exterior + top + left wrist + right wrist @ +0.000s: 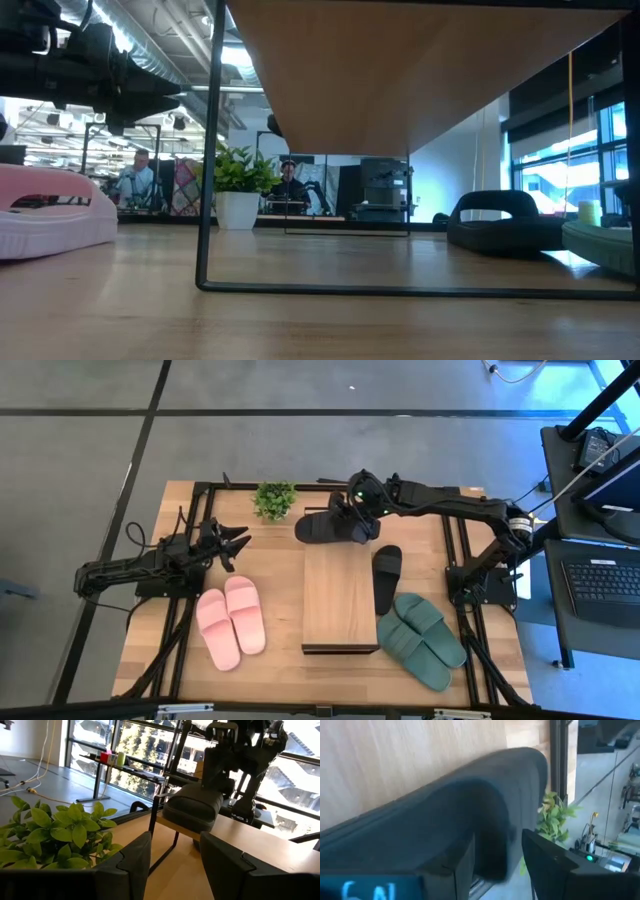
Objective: Pick and place slides into the shelf
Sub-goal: Put the black slide on the shelf
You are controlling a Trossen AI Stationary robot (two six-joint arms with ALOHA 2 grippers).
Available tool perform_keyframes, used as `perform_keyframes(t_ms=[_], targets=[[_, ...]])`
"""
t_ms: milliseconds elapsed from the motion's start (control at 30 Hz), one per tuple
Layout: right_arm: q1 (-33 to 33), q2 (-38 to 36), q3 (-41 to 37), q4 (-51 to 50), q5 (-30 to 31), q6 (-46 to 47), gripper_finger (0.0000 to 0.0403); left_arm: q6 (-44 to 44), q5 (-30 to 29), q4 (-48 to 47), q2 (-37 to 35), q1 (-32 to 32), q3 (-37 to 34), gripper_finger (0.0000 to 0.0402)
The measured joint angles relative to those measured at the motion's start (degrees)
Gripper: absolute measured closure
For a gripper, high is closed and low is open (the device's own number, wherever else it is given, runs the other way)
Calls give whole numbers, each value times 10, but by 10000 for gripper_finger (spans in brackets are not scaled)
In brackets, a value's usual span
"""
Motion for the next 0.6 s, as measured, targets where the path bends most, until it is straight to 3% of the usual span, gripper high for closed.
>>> perform_keyframes(t_ms=[200, 333, 500, 600], targets=[[0, -53, 0, -20, -1, 36, 238, 0, 0, 0, 0, 0, 0, 240], [0, -93, 0, -32, -2, 116, 238, 0, 0, 0, 0, 0, 0, 240], [11, -141, 0, -44, 10, 415, 238, -4, 0, 0, 0, 0, 0, 240], [18, -167, 0, -102, 15, 564, 238, -4, 0, 0, 0, 0, 0, 240]])
